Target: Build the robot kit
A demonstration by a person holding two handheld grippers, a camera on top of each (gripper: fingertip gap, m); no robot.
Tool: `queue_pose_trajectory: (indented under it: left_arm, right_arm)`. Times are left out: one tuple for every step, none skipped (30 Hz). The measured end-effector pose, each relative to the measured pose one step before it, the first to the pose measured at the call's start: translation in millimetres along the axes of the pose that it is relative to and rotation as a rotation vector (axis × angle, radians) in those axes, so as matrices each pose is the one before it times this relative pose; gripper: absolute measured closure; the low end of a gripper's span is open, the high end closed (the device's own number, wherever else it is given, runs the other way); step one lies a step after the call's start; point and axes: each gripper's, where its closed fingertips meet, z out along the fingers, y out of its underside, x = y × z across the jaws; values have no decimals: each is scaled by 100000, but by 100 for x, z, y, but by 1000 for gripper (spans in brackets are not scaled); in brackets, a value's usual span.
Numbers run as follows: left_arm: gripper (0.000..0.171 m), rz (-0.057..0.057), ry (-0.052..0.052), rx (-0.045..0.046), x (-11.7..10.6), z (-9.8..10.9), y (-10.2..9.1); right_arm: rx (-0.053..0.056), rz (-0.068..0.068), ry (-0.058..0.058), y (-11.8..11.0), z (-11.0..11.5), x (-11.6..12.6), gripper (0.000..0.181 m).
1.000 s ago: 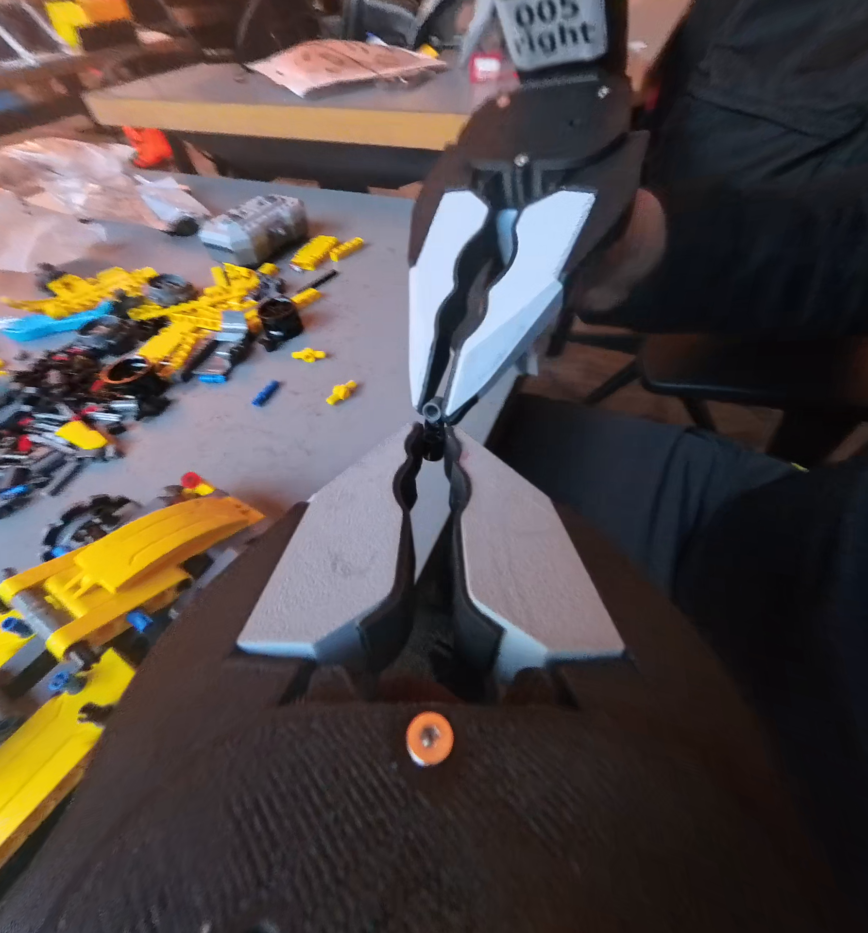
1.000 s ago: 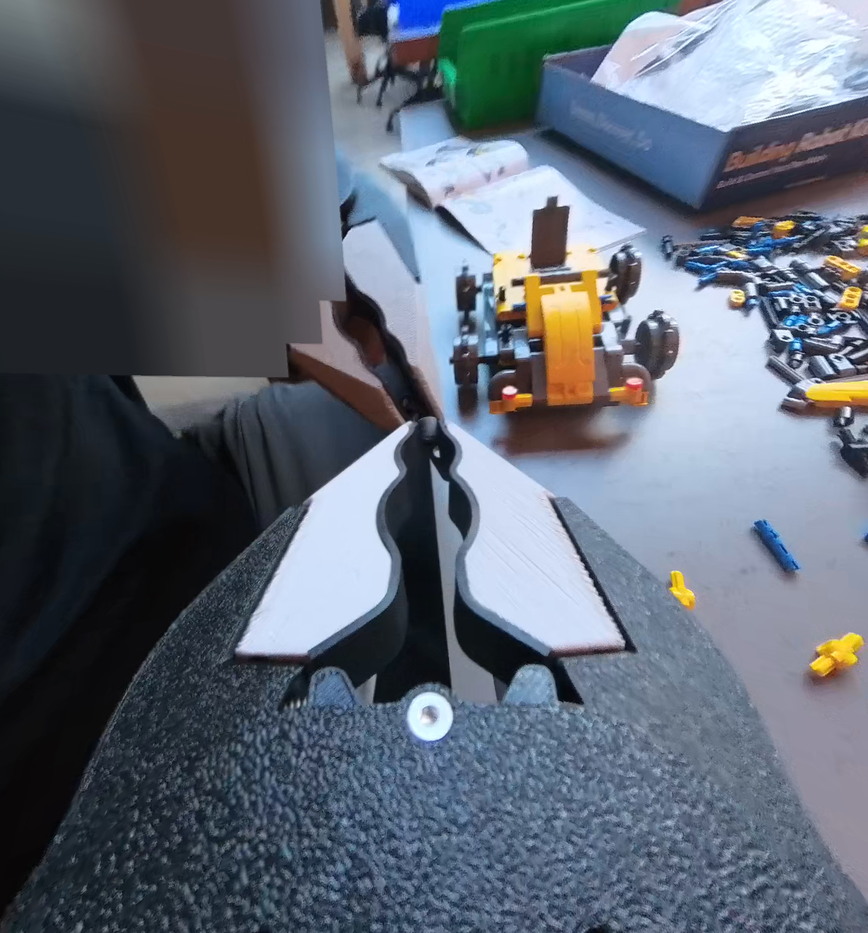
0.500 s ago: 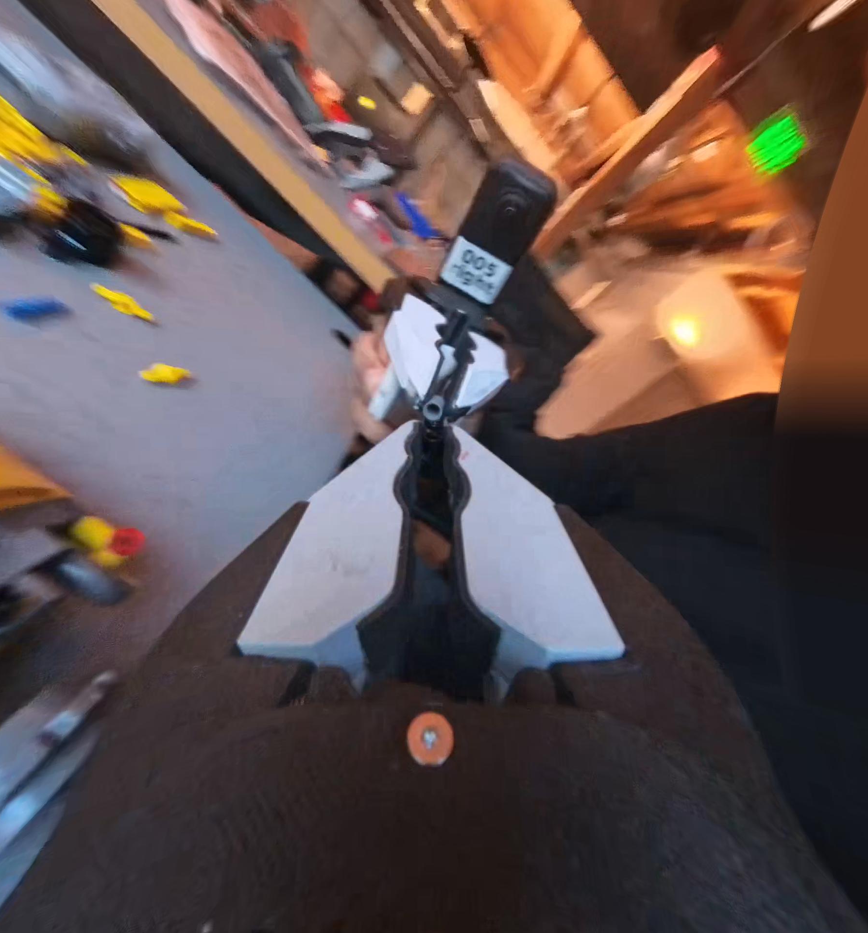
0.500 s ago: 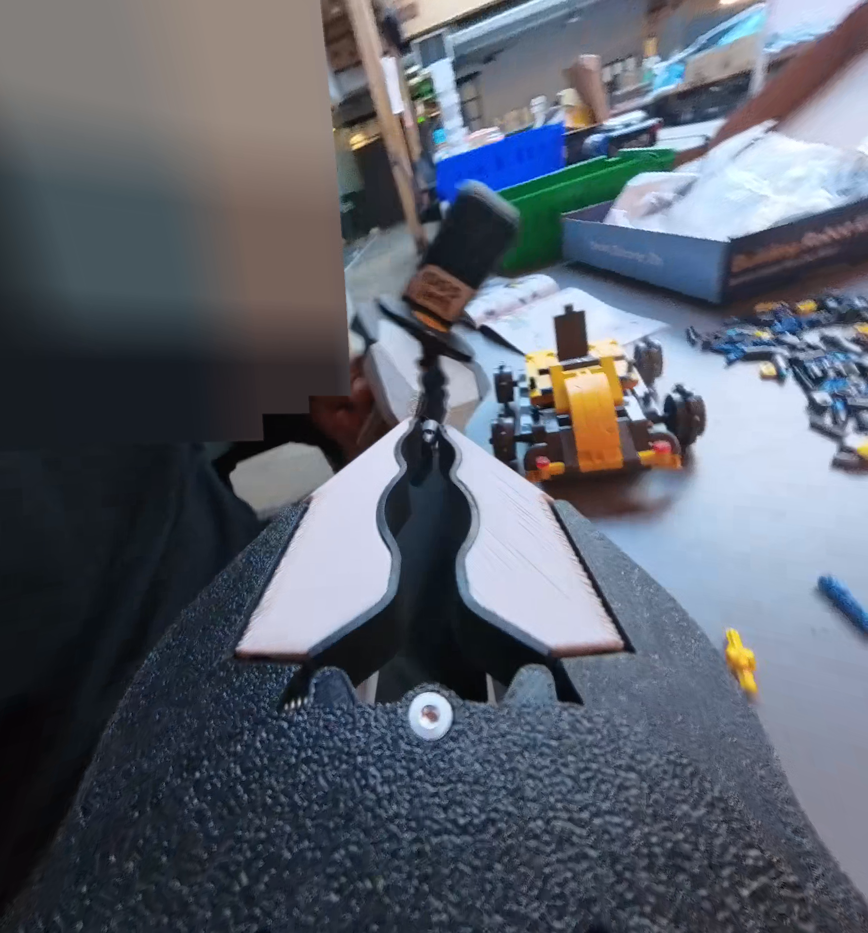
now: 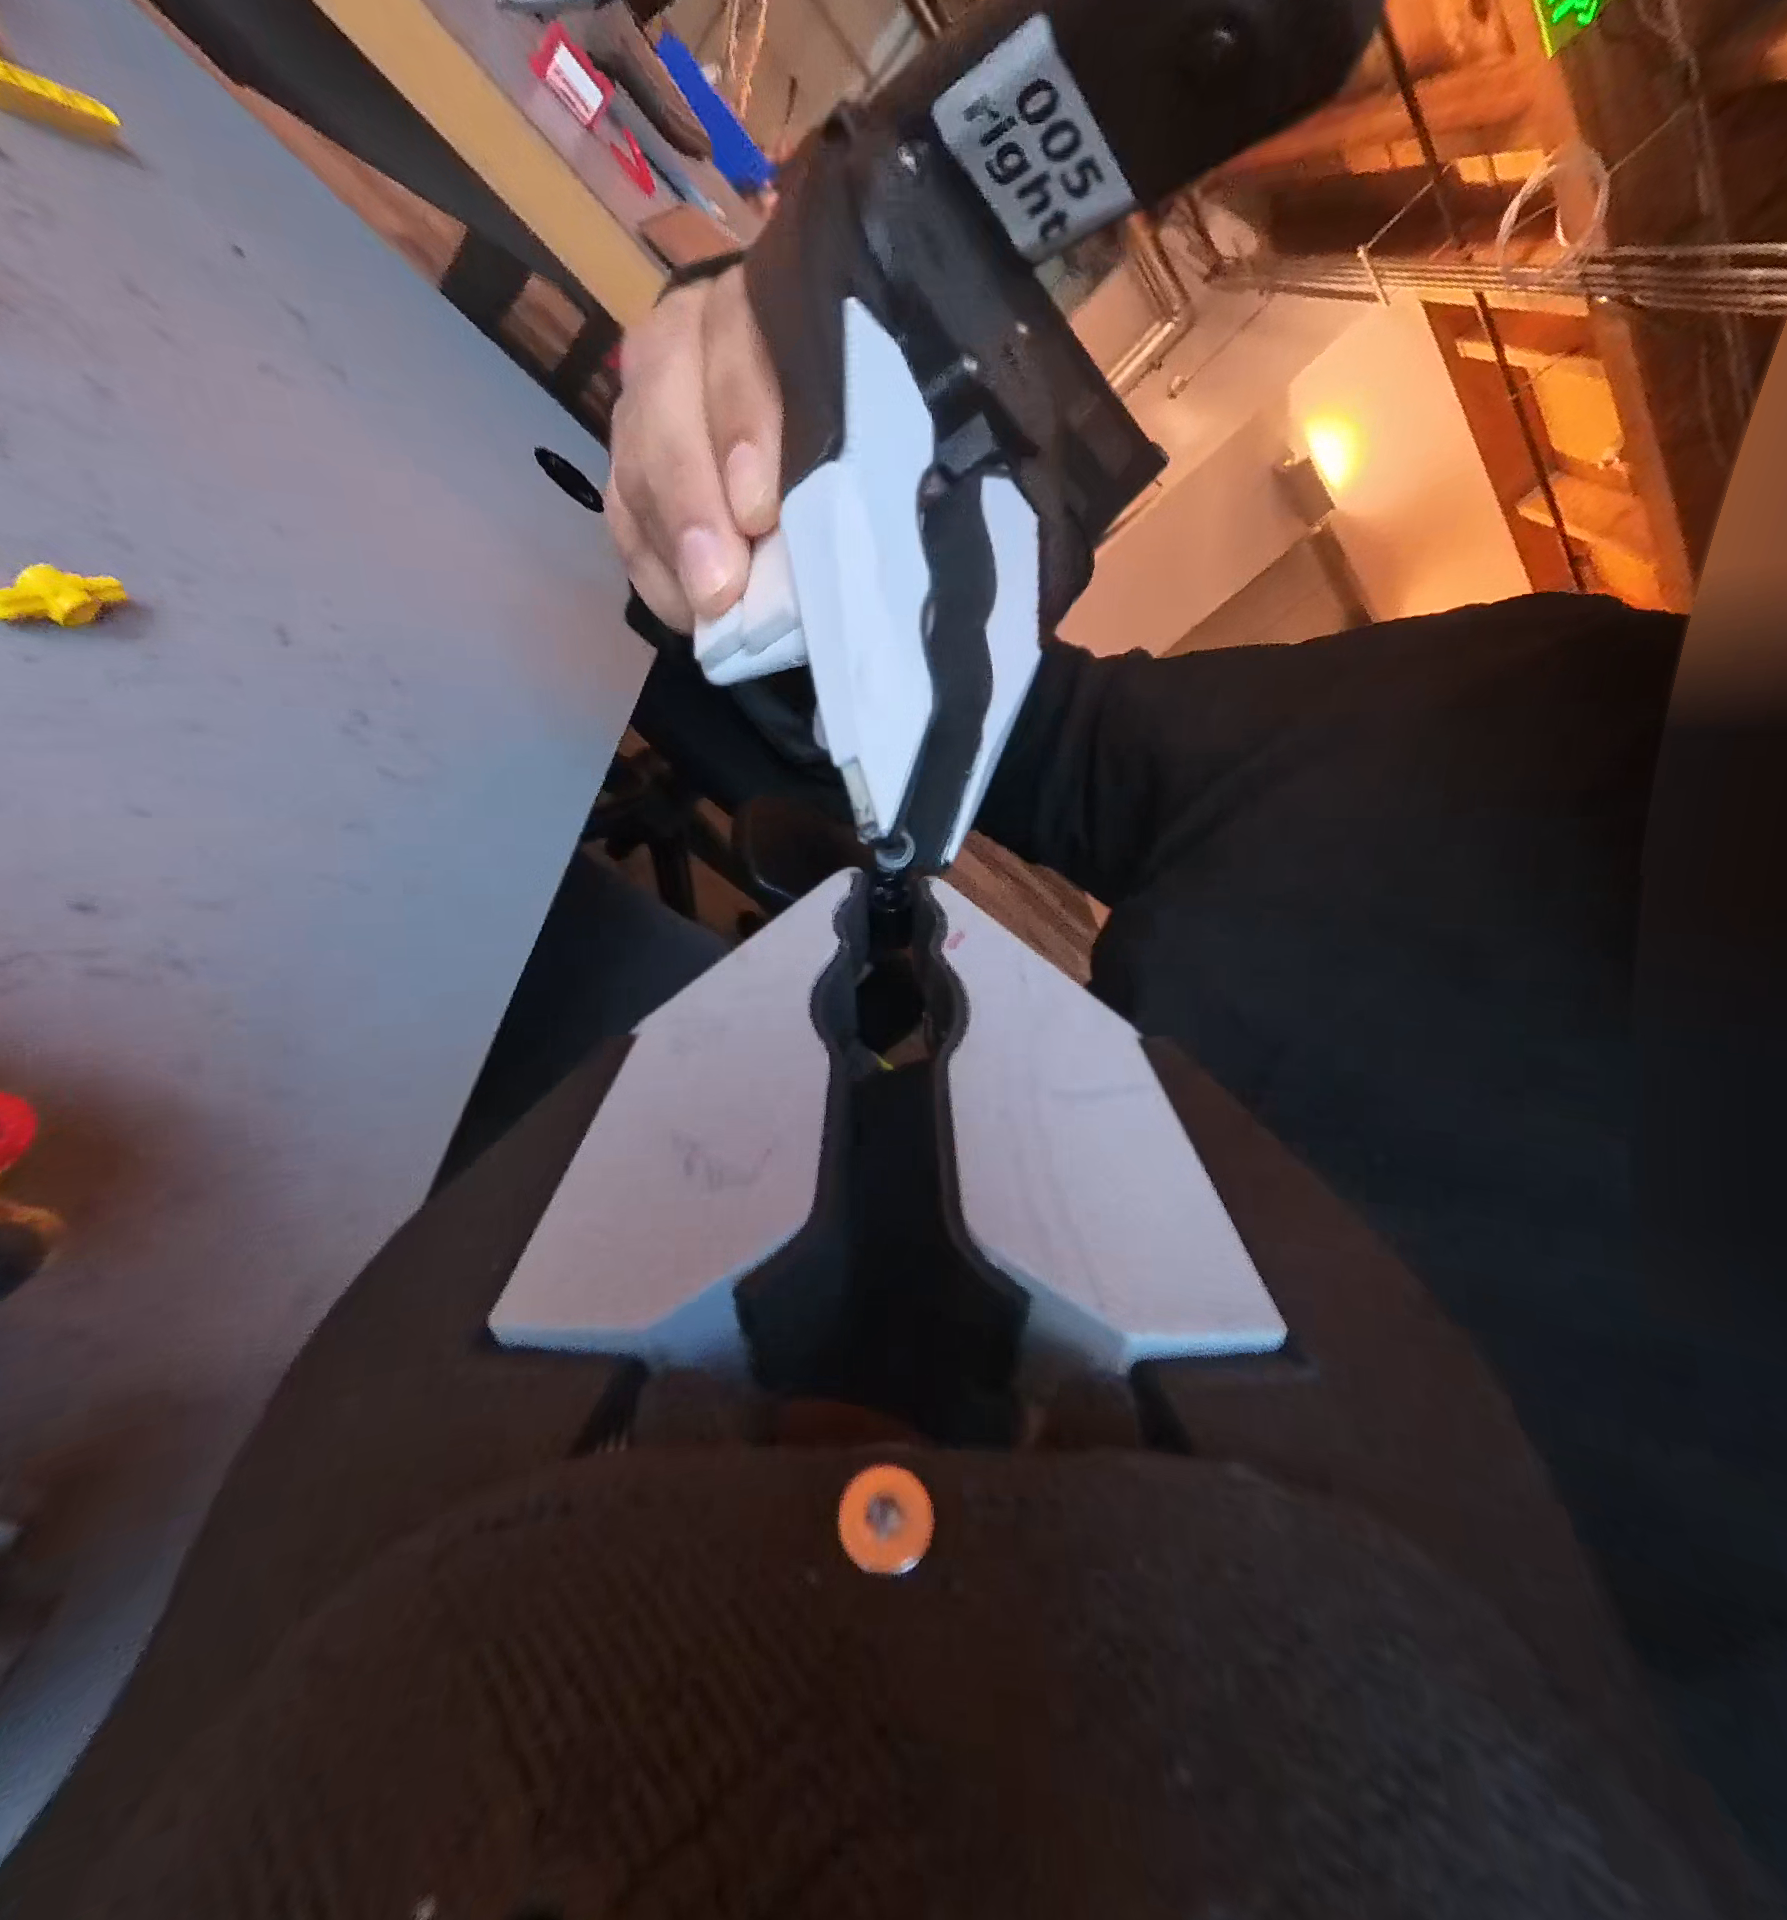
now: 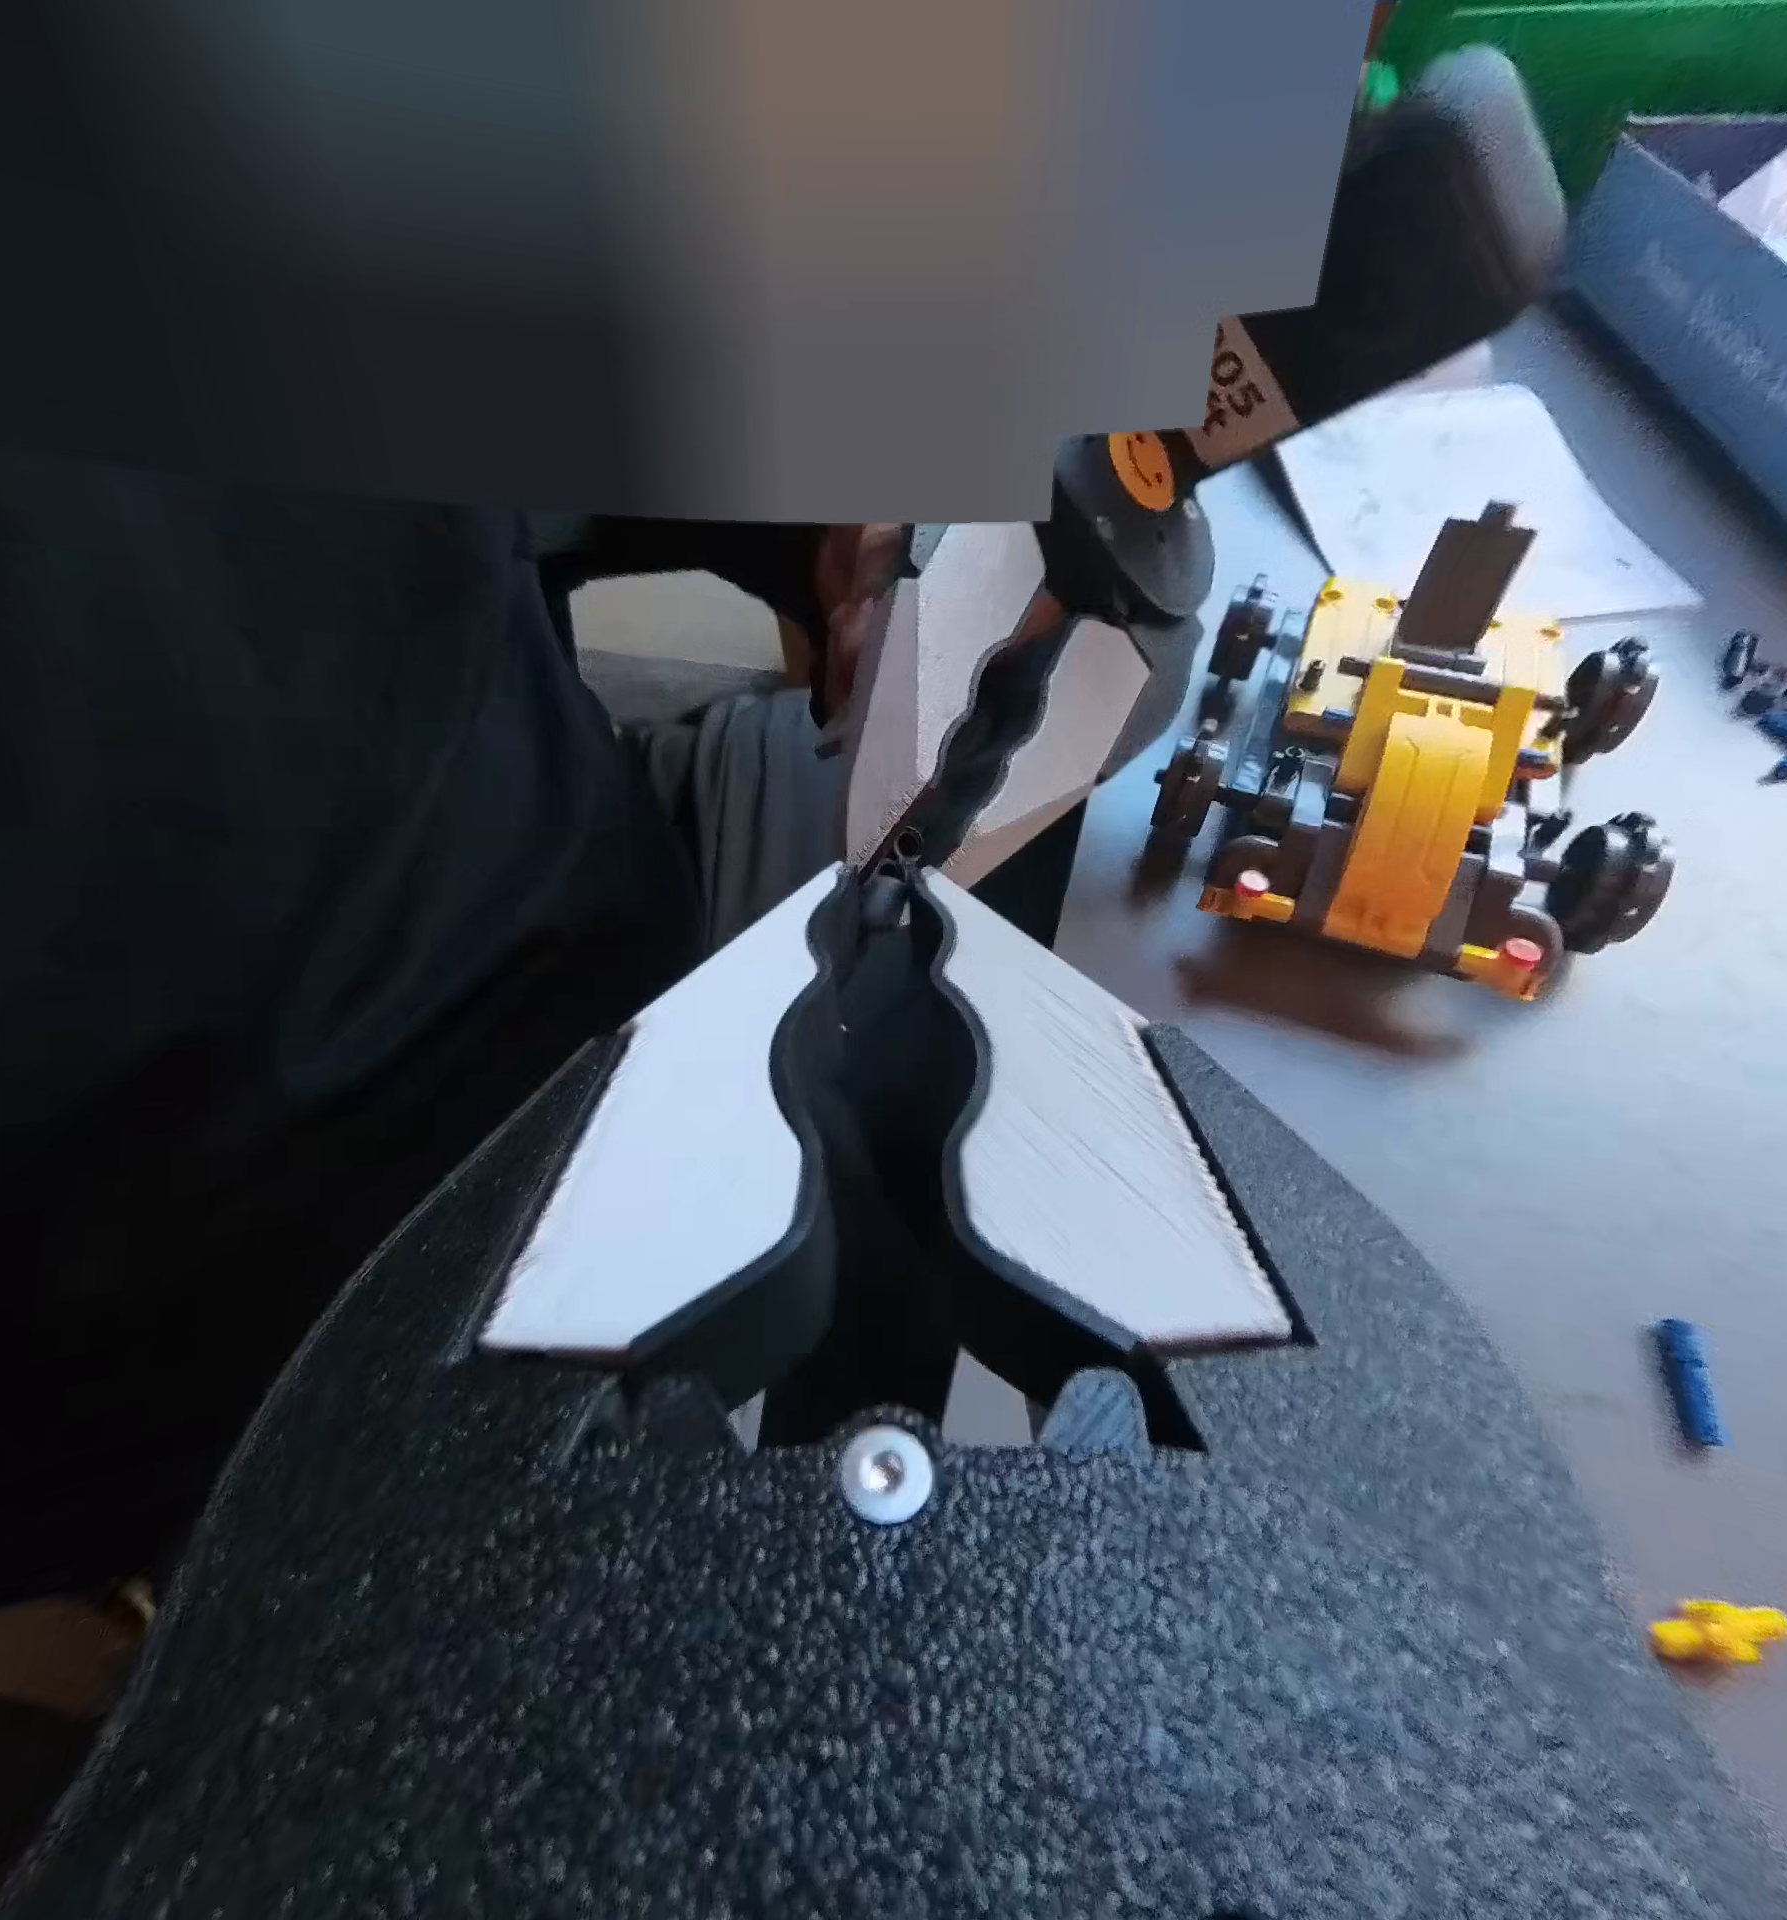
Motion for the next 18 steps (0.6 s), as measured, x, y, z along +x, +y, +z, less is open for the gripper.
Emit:
queue_pose_trajectory:
  left_arm:
    - [167,1746,-1002,1928,43,-196,-377]
    - [167,3201,-2051,2333,-56,-243,-450]
    - [167,6104,-3463,2719,-82,-245,-520]
    - [167,9418,-5131,3238,-105,-216,-603]
    - [167,11047,-5247,2266,7,-150,-525]
    - [167,10258,-4677,554,99,-25,-325]
    - [166,9146,-5311,-1109,-84,48,-116]
    - [166,7667,-5159,-1463,-210,75,-31]
    - [167,4755,-3323,-747,-116,42,-64]
    - [167,2049,-2285,860,-144,-28,-211]
    - [167,490,-1416,716,-94,-23,-115]
    - [167,-172,-126,858,41,-20,-74]
    - [167,-965,375,403,90,29,31]
    - [166,-1009,-1144,116,-180,-12,57]
    - [166,-523,-1421,1535,-212,-80,-138]
    - [166,-1827,-1330,3258,-186,-136,-416]
    - [166,-3283,-1756,3592,-195,-95,-455]
    - [166,-2771,-2860,2636,-265,15,-258]
  right_arm:
    - [2004,4925,-439,-244,-82,252,173]
    - [2555,4846,465,-286,-187,366,173]
    - [3160,4387,1148,-379,-259,384,175]
    - [3724,4328,1136,-448,-227,329,175]
    - [3861,4069,-85,-466,-134,82,175]
    - [2958,2453,-346,-321,-45,-65,175]
    - [1199,414,1022,-82,26,19,175]
    - [245,-895,2025,24,94,96,173]
    - [563,-1250,2242,-82,32,117,173]
    - [840,-513,1531,-153,-15,88,173]
    - [585,92,940,-131,10,56,173]
    - [247,-1352,508,-66,-17,-51,173]
    - [-27,-3761,1777,-17,-14,17,174]
    - [406,-3891,3572,-74,42,201,175]
    - [2377,-950,3326,-269,77,215,176]
    - [5058,2557,2214,-500,68,174,177]
    - [5560,4210,1719,-466,57,232,177]
    - [4880,3754,1833,-360,41,294,178]
